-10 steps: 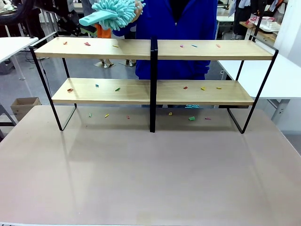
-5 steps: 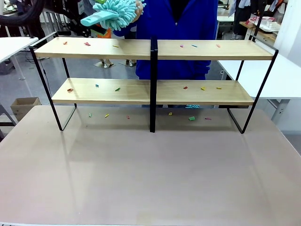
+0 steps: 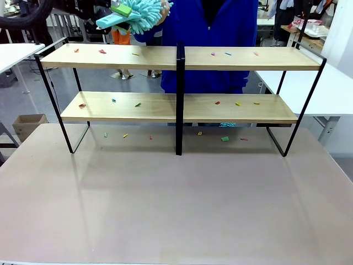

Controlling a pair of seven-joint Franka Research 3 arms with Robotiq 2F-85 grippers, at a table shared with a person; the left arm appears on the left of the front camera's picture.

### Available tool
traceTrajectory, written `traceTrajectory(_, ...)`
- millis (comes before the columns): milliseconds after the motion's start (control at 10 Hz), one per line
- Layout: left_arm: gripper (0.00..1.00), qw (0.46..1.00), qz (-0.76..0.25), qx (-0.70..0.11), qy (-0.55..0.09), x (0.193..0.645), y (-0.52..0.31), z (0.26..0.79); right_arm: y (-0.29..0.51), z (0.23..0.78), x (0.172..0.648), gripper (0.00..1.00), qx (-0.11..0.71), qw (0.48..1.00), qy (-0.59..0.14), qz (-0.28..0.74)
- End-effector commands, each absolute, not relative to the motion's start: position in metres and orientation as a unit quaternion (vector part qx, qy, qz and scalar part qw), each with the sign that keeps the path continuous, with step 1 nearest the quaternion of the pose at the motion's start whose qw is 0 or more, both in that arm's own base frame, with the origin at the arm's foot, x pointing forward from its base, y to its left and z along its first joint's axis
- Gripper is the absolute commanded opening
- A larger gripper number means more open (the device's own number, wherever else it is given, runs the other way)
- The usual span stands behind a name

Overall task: Clean the shelves.
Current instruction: Pick up the Duster when the human hands it over.

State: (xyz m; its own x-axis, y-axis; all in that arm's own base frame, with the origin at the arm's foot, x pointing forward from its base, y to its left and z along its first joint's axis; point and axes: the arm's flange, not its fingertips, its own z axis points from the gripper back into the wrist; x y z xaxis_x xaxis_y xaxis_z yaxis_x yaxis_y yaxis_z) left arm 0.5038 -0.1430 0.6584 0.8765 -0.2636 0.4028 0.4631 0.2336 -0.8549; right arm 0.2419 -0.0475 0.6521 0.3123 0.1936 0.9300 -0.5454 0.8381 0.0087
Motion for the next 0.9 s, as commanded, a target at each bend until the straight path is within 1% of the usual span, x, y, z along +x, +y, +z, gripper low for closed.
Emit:
traceTrajectory(0, 0.00, 0.779, -0.235, -0.572, -0.099, 0.498, -0.145, 0.654, -0.047, 0.653, 0.242, 1.00, 0.164, 0.793, -0.539, 0.233)
traceTrajectory(300, 0.00, 0.783, -0.241, -0.563, -0.106, 0.497, -0.143, 0.655, -0.047, 0.653, 0.242, 1.00, 0.164, 0.793, -0.539, 0.233)
traceTrajectory(500, 0.00, 0.778, -0.266, -0.561, -0.097, 0.484, -0.132, 0.662, -0.047, 0.653, 0.242, 1.00, 0.164, 0.793, -0.539, 0.233)
traceTrajectory(600, 0.00, 0.779, -0.309, -0.540, -0.079, 0.467, -0.118, 0.671, -0.047, 0.653, 0.242, 1.00, 0.164, 0.793, -0.539, 0.233)
traceTrajectory(700, 0.00, 0.784, -0.361, -0.502, -0.050, 0.438, -0.089, 0.681, -0.047, 0.653, 0.242, 1.00, 0.164, 0.793, -0.539, 0.233)
traceTrajectory(800, 0.00, 0.797, -0.398, -0.453, -0.036, 0.406, -0.054, 0.686, -0.047, 0.653, 0.242, 1.00, 0.164, 0.793, -0.539, 0.233)
